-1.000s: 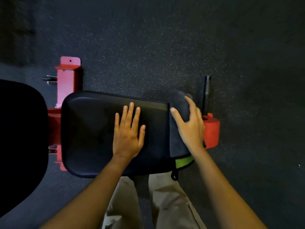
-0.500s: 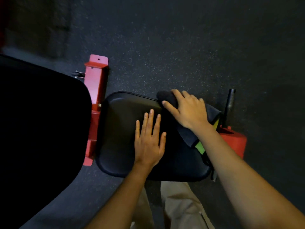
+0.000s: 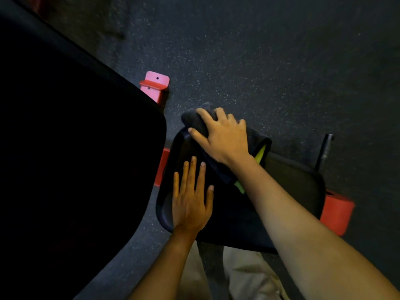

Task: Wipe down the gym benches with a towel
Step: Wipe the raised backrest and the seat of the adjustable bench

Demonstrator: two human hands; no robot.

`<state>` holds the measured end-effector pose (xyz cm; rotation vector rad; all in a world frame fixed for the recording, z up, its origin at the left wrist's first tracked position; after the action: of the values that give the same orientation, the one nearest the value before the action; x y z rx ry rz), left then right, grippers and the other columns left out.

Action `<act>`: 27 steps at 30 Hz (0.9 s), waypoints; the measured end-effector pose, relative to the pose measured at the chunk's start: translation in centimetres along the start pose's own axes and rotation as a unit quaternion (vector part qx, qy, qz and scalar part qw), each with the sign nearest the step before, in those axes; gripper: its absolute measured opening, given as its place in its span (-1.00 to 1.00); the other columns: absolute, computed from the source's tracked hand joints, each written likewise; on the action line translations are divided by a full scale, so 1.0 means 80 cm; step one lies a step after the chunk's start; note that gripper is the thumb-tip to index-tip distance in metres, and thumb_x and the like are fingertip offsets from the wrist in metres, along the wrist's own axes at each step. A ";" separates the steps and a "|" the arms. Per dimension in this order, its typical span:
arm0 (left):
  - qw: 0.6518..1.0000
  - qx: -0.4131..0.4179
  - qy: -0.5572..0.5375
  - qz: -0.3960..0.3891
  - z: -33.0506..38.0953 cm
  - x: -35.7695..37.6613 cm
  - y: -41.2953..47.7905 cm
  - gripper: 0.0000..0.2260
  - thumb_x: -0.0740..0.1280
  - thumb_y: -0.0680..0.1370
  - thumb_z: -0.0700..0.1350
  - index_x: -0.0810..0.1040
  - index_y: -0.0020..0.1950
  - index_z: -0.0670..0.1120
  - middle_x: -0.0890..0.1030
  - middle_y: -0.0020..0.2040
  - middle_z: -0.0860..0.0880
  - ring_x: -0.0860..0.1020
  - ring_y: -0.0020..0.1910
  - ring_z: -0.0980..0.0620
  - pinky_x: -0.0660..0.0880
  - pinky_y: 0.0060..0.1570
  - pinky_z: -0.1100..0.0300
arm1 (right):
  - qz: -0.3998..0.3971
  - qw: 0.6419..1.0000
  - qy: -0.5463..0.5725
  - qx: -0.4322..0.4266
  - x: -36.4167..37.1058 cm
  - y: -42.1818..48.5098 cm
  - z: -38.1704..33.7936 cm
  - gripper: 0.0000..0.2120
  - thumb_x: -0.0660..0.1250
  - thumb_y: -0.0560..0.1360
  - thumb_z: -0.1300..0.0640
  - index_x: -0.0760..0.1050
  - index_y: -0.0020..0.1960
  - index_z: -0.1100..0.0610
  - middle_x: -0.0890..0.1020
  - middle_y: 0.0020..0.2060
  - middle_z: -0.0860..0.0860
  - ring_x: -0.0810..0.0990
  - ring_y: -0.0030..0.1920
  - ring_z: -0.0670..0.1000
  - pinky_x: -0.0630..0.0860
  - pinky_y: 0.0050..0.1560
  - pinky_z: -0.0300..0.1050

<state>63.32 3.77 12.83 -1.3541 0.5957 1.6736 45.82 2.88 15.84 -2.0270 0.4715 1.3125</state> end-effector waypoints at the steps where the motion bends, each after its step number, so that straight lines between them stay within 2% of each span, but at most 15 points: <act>1: 1.000 0.000 0.001 -0.001 0.000 0.001 0.000 -0.55 -0.06 0.65 0.04 0.21 0.47 -0.16 0.26 0.47 -0.21 0.14 0.48 -0.12 0.00 0.45 -0.05 | -0.001 1.000 -0.003 -0.012 0.002 -0.002 0.001 -0.43 0.05 0.55 -0.33 0.22 0.48 -0.12 0.41 0.31 0.10 0.45 0.21 0.22 0.34 0.11 0.15; 5: 1.000 0.002 0.007 0.004 -0.002 0.002 0.001 -0.54 0.02 0.63 0.02 0.25 0.47 -0.16 0.27 0.47 -0.21 0.16 0.48 -0.12 0.01 0.45 -0.06 | 0.050 0.998 -0.003 -0.038 0.004 -0.040 0.032 -0.39 0.10 0.51 -0.33 0.27 0.49 -0.12 0.42 0.36 0.11 0.51 0.14 0.21 0.39 0.01 0.09; 9: 1.000 -0.003 -0.020 0.004 -0.002 0.000 0.000 -0.54 -0.01 0.64 0.04 0.22 0.49 -0.14 0.21 0.50 -0.18 0.12 0.50 -0.11 0.01 0.46 -0.06 | 0.112 0.993 -0.020 0.024 0.011 -0.123 0.079 -0.42 0.20 0.52 -0.26 0.28 0.48 -0.10 0.36 0.42 0.16 0.46 0.19 0.28 0.38 0.06 0.16; 12: 1.000 0.002 -0.020 0.013 -0.002 -0.001 0.000 -0.54 0.04 0.62 0.02 0.21 0.48 -0.13 0.21 0.49 -0.17 0.12 0.50 -0.10 0.02 0.46 -0.06 | 0.105 0.993 -0.041 0.032 0.018 -0.163 0.090 -0.41 0.17 0.52 -0.25 0.22 0.50 -0.09 0.29 0.46 0.18 0.39 0.24 0.32 0.33 0.10 0.23; 16: 0.999 0.002 -0.030 0.021 -0.001 -0.001 -0.001 -0.54 0.04 0.62 0.03 0.23 0.48 -0.15 0.22 0.49 -0.17 0.13 0.49 -0.10 0.02 0.46 -0.05 | 0.092 0.993 -0.070 0.030 0.015 -0.121 0.073 -0.42 0.09 0.55 -0.28 0.20 0.52 -0.12 0.30 0.47 0.16 0.41 0.24 0.33 0.33 0.12 0.26; 19: 0.998 -0.047 -0.019 0.035 -0.006 -0.001 -0.007 -0.51 0.04 0.62 0.05 0.26 0.47 -0.19 0.24 0.48 -0.20 0.14 0.49 -0.11 0.03 0.46 -0.04 | 0.077 0.994 -0.064 -0.042 0.011 -0.065 0.033 -0.43 0.09 0.54 -0.28 0.23 0.50 -0.13 0.35 0.45 0.16 0.44 0.23 0.33 0.37 0.11 0.27; 22: 0.994 -0.102 0.006 0.042 -0.008 0.002 -0.028 -0.51 -0.03 0.64 0.09 0.21 0.47 -0.17 0.22 0.48 -0.18 0.12 0.49 -0.10 0.01 0.45 -0.03 | 0.065 0.985 -0.079 -0.140 0.011 -0.039 -0.003 -0.43 0.09 0.53 -0.26 0.24 0.51 -0.13 0.31 0.47 0.16 0.42 0.26 0.36 0.36 0.13 0.32; 25: 0.988 -0.144 -0.016 0.055 0.001 0.005 -0.056 -0.52 -0.03 0.64 0.08 0.19 0.47 -0.16 0.20 0.49 -0.18 0.11 0.49 -0.09 -0.01 0.47 0.00 | 0.045 0.966 -0.093 -0.236 0.012 -0.058 0.006 -0.42 0.13 0.55 -0.23 0.19 0.53 -0.11 0.22 0.51 0.14 0.35 0.32 0.34 0.31 0.19 0.31; 27: 0.982 -0.176 -0.027 0.068 0.012 0.009 -0.070 -0.53 0.01 0.63 0.05 0.21 0.46 -0.17 0.22 0.48 -0.19 0.13 0.48 -0.10 -0.01 0.46 0.01 | 0.039 0.941 -0.113 -0.317 0.016 -0.088 0.033 -0.42 0.17 0.54 -0.22 0.20 0.53 -0.12 0.21 0.52 0.12 0.34 0.32 0.32 0.28 0.21 0.29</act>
<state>67.59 7.60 13.28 -1.5367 0.3762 1.9892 48.99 9.85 16.32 -2.3264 0.0091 1.8994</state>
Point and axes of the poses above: each hand's wrist, its own y-axis towards the middle knuckle, its own x-axis out of the palm, z = x × y, the point moved 2 cm from there along y, towards the middle knuckle
